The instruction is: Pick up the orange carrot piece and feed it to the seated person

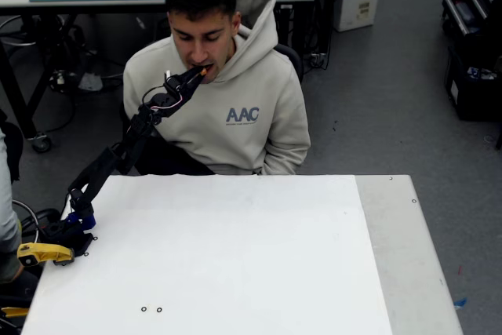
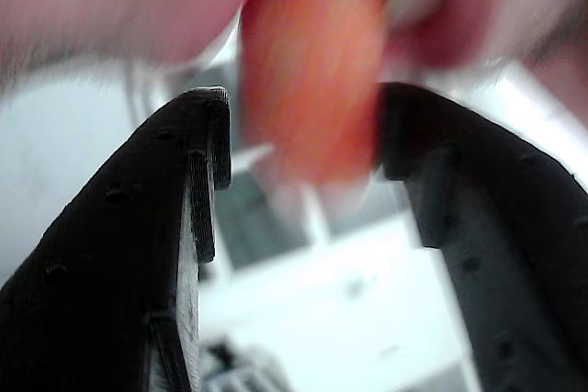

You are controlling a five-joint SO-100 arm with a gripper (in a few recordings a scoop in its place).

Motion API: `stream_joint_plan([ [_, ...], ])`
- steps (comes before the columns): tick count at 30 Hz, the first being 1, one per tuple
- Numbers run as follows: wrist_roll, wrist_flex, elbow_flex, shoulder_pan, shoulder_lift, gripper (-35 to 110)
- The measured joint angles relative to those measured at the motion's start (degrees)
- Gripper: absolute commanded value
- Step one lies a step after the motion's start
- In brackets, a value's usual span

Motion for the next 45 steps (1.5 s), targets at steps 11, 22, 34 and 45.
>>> stream_joint_plan([
  [11,0.53,0.0,0.0,4.83,-0.44,21],
  [22,0.7,0.0,0.0,7.29,-0.44,2],
  [34,0.7,0.44,0.0,6.94,-1.76,-2],
  [45,8.61,0.44,10.99,4.04,-0.35,-2],
])
